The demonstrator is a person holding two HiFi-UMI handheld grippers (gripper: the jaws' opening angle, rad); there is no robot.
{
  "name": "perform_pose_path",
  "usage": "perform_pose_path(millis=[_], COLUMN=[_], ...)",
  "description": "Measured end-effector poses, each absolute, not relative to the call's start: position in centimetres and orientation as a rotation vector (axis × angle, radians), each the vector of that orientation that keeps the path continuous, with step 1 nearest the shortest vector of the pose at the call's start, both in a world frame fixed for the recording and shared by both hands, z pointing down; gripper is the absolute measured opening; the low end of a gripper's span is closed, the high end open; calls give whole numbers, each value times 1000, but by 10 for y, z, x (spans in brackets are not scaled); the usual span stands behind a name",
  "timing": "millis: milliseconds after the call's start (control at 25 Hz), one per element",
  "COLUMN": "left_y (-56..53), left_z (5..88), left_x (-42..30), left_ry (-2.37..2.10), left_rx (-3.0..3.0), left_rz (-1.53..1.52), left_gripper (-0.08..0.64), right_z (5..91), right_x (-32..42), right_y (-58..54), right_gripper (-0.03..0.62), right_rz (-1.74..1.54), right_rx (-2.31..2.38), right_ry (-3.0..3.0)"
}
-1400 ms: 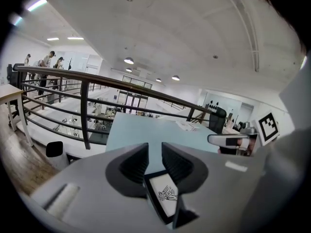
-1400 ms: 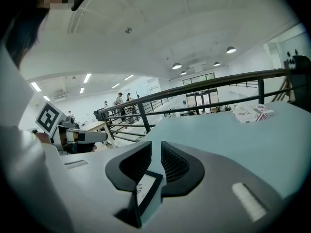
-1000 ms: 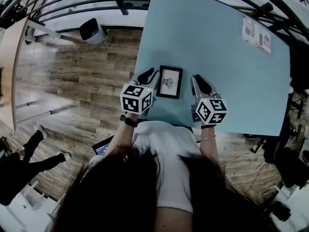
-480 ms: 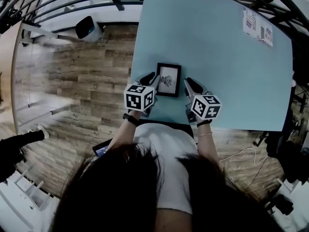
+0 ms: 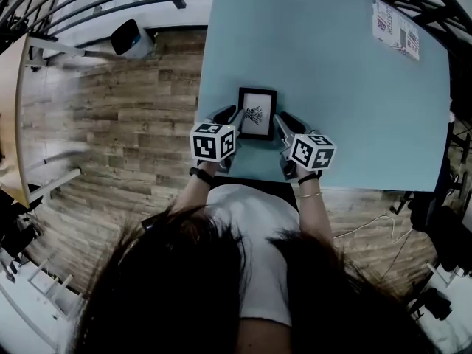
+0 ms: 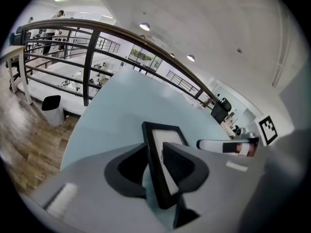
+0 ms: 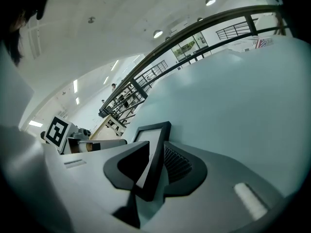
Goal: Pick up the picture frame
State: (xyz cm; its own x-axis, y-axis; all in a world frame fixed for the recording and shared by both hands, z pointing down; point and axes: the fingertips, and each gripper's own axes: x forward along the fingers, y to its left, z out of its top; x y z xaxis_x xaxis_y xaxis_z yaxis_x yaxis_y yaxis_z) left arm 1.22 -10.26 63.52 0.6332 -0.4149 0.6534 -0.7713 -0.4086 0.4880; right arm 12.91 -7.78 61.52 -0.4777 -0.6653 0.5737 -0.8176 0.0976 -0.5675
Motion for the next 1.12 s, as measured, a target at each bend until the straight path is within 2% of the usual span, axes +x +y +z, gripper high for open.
perform_pose_path(millis=[680,1120], left_y=[-102,-105], left_z=[654,653], left_x=[13,12], left_ry=[-974,-938], left_rx=[1964,1919], left_rz=[644,606], left_gripper=[114,120], right_z=[628,633], right_x=[129,119], right_y=[-74,-75], right_gripper=[77,152], right_rz=[1494,1828], right_rx=[1504,1311], right_ry=[-2167,-2142])
